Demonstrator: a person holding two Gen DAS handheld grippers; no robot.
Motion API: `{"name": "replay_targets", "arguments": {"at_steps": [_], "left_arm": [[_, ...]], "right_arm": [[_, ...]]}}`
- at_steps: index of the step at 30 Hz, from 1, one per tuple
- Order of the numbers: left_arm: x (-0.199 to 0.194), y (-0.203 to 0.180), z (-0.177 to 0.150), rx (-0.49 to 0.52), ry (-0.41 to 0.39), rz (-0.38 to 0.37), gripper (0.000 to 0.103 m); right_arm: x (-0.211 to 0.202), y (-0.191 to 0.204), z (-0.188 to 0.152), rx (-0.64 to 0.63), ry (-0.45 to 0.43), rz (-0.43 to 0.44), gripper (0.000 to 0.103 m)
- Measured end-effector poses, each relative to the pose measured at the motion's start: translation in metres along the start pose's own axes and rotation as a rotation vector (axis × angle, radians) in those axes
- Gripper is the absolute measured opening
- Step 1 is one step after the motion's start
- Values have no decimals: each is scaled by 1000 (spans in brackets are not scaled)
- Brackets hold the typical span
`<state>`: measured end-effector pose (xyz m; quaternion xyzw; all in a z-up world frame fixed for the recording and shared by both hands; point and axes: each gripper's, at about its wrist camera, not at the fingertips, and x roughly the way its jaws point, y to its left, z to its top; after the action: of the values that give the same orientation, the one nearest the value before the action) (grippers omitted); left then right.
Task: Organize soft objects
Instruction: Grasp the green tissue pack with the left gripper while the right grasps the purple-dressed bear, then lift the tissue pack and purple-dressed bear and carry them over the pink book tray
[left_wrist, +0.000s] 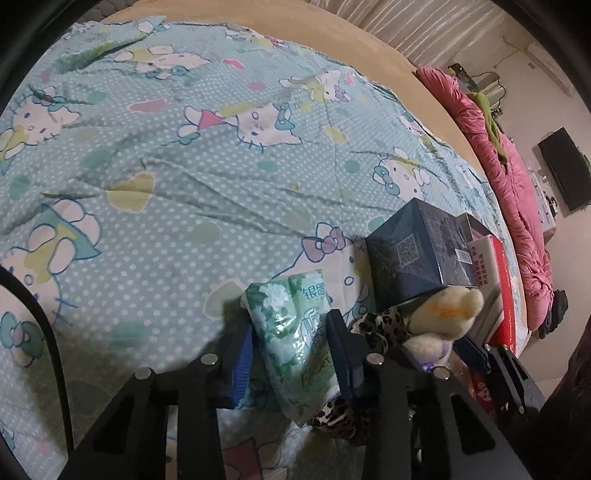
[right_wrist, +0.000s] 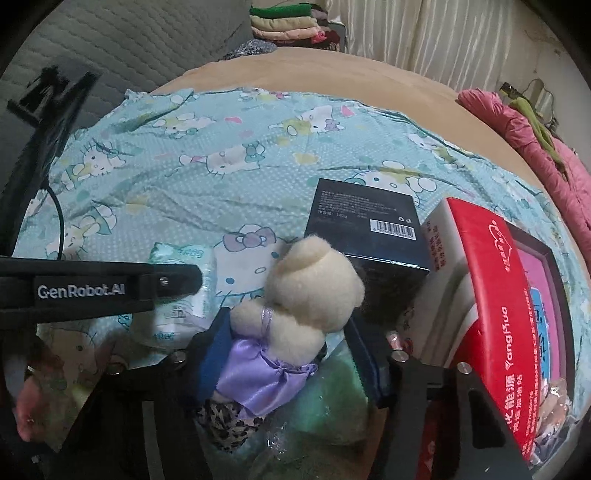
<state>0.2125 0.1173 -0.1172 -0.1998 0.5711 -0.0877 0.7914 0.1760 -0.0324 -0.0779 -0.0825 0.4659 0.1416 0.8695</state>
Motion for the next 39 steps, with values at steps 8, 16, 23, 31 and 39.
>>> {"name": "replay_targets", "arguments": {"at_steps": [8,16,23,31,39], "left_arm": [[-29,-2,-16,11,-41,27,35],[-86,-24,-40,57,-136,62,35],[-129,-59,-56,118,-204,86,35],[-161,-105,-74,191,-253,96,35],[-172,-152,-90,265,-274,95,35]], "right_arm": [[-38,-4,0,22,-71,78,59],[-94,-8,3,21,-150,114,59],[-142,-20,-1,24,-209,122,59],[-186,-44,-8,62,-261,113,59],[-218,-75,-19,110,-301,89,59]]}}
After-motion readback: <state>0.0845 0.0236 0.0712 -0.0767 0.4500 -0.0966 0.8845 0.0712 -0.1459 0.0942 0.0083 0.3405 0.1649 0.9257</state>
